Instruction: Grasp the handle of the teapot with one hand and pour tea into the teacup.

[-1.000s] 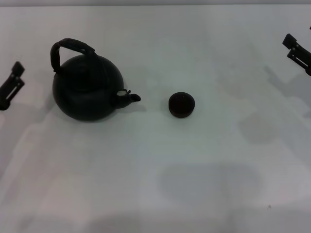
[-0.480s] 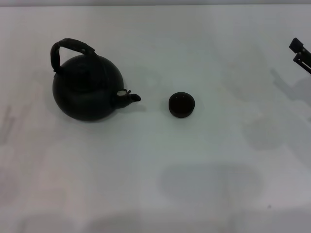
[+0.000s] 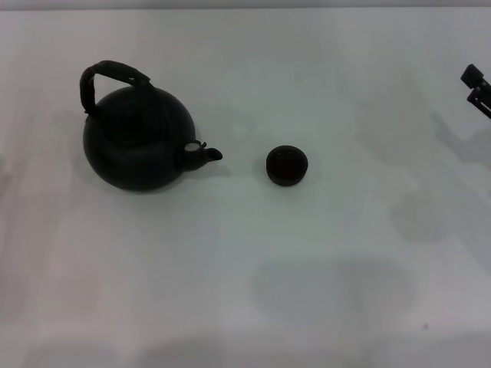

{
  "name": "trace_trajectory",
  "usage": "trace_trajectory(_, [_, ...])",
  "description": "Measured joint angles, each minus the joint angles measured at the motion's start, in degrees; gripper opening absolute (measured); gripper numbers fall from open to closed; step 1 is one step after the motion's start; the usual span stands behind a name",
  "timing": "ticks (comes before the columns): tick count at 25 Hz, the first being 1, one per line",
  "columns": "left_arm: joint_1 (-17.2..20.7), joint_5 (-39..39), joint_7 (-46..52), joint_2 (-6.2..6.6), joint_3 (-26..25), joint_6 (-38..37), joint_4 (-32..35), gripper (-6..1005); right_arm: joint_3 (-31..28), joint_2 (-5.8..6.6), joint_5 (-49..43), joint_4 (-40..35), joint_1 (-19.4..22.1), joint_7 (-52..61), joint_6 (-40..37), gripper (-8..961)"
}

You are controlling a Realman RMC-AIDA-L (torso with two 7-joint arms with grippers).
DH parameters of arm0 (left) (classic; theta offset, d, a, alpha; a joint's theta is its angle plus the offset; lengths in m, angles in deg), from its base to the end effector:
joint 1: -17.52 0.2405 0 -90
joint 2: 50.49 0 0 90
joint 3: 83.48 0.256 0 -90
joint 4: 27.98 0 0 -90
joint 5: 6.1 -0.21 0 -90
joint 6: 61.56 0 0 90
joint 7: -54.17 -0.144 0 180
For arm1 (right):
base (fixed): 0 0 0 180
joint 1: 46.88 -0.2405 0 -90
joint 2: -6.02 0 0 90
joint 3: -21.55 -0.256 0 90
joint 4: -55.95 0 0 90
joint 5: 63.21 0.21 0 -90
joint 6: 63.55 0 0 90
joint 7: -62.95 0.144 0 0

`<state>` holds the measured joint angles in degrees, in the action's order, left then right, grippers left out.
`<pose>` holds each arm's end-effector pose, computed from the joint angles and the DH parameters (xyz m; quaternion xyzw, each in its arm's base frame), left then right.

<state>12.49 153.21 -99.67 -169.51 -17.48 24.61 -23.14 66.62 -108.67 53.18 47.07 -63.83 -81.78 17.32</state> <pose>-0.3973 0.1955 0.0293 -0.6236 -0.2873 -0.3496 0.6374 0.3592 0.2763 0.0227 -0.7788 0.2228 0.3419 0.4765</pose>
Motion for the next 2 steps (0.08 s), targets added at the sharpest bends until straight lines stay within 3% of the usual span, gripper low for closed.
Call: trace_trajectory(2, [-0.85,0.95,-0.21,0.06,0.00,-0.51,0.08,840,-0.25,0.00,0.52,0.38,0.20,-0.20,0.57,847])
